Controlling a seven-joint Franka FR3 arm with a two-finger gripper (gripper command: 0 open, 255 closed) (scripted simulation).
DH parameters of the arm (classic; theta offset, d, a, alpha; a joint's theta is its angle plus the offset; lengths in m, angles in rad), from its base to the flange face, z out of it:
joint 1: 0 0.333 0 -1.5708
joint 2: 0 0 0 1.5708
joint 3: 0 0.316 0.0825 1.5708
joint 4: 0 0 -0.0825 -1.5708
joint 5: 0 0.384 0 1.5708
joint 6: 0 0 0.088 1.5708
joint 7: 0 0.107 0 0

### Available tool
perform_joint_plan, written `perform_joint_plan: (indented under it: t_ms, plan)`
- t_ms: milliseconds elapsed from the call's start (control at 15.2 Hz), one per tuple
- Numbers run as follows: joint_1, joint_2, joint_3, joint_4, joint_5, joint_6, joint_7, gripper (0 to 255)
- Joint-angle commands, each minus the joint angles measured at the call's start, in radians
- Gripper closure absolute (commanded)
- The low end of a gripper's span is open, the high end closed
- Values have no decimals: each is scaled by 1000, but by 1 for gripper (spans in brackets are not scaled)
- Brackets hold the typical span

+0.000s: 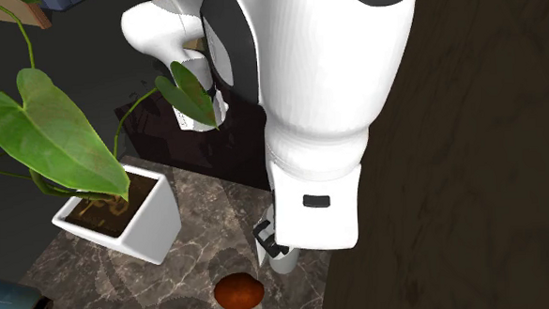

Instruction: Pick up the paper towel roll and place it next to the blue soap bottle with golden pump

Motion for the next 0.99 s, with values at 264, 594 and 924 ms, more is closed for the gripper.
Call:
perform_joint_plan:
  t_ms: [264, 594, 924]
  plan:
    - [0, 0, 0, 0, 0, 0, 0, 255]
    - [0, -13, 0, 24, -1, -37, 0, 255]
    - [1, -30, -1, 70, -3, -100, 0, 255]
